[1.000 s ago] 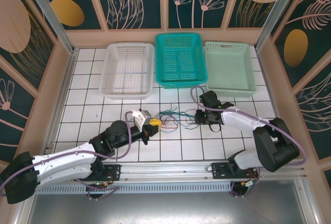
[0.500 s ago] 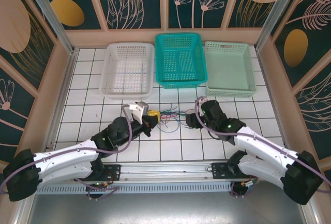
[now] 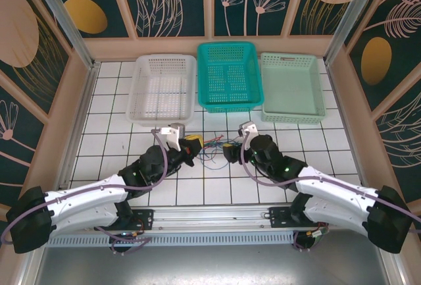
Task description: Untangle the cables
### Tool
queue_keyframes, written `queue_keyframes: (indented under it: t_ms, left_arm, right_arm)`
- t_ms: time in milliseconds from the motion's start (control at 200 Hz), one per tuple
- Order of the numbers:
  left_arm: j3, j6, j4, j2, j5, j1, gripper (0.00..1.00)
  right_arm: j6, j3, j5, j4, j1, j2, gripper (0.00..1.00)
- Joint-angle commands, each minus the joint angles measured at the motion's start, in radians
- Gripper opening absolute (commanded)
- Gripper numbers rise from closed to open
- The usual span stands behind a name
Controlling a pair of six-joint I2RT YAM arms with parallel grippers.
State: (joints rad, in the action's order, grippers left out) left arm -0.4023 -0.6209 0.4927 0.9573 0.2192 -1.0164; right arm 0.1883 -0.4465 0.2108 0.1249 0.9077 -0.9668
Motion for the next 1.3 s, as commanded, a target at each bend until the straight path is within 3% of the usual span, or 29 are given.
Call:
queue_keyframes:
  t_ms: [0,270,435,616,741,861,981,1061,1216,1296]
  left_arm:
    - [-0.015,-0.059,0.028,0.007,0.015,-0.002,0.0]
    - [-0.007,-0.114,0.092,0.027,-0.007,-0.003,0.0]
    - [0.005,-0.117,0.053,-0.004,0.007,-0.002,0.0]
    - [0.029,-0.126,0.025,-0.064,0.035,-0.001,0.0]
    - [0.046,-0.139,0.033,-0.081,0.049,-0.001,0.0]
    - [0.051,-0.158,0.046,-0.079,0.045,-0.002,0.0]
    - [0.064,-0.188,0.063,-0.081,0.052,-0.001,0.0]
    - [0.071,-0.197,0.072,-0.086,0.053,-0.001,0.0]
    - [0.072,-0.201,0.046,-0.123,0.086,0.0,0.0]
    - [0.059,-0.188,-0.012,-0.163,0.116,0.005,0.0]
  right_arm:
    - [-0.06,-0.002,0.01,0.18,0.008,-0.085,0.83]
    - [-0.094,-0.05,0.032,0.344,0.008,-0.304,0.81]
    - [-0.146,-0.127,0.014,0.346,0.01,-0.412,0.68]
    - [-0.151,-0.128,0.005,0.377,0.01,-0.465,0.46]
    - [-0.14,-0.116,0.021,0.402,0.01,-0.471,0.51]
    - [-0.141,-0.1,0.002,0.445,0.011,-0.464,0.68]
    - [-0.154,-0.099,-0.022,0.473,0.01,-0.481,0.69]
    - [-0.165,-0.111,-0.014,0.465,0.01,-0.503,0.61]
    - [-0.168,-0.102,-0.023,0.469,0.01,-0.513,0.23]
    - [-0.156,-0.093,0.0,0.436,0.01,-0.51,0.14]
